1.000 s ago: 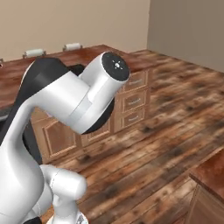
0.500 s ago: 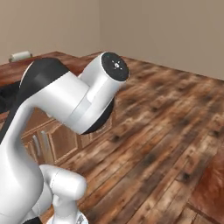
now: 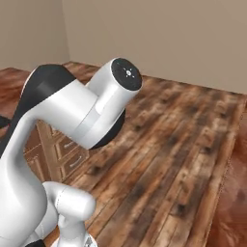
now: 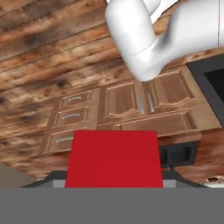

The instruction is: Retrieve the tupperware and aluminum foil from the cabinet and place them on the dining counter near the plate with mushroom and sweet potato to prepare for storing leftovers.

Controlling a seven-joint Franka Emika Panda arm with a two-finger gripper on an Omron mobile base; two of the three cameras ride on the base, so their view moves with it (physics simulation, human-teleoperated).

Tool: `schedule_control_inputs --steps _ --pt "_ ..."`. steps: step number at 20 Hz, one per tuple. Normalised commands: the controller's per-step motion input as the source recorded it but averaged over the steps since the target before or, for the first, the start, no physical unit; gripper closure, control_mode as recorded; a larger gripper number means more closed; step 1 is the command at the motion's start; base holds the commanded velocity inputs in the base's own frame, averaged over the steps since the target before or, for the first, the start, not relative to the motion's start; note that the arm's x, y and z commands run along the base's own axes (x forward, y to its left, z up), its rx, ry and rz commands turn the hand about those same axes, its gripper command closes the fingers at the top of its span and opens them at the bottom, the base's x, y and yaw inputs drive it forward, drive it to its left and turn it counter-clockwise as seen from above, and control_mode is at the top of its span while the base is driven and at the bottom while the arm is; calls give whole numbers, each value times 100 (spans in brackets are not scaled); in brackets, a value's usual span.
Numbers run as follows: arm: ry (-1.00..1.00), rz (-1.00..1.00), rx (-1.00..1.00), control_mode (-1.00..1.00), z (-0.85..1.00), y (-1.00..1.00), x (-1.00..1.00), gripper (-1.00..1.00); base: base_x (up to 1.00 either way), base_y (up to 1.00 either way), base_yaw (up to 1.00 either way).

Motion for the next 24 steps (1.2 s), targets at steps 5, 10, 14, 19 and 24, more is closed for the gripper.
schedule_control_inputs --steps 5,10,14,19,24 --pt "0 0 0 100 0 0 0 100 100 14 -32" --pt "0 0 0 100 0 0 0 100 100 33 -27" --pt "0 0 0 100 0 0 0 100 100 57 -15" --pt "0 0 0 100 0 0 0 100 100 52 -3" --pt "0 0 0 100 0 0 0 100 100 4 10"
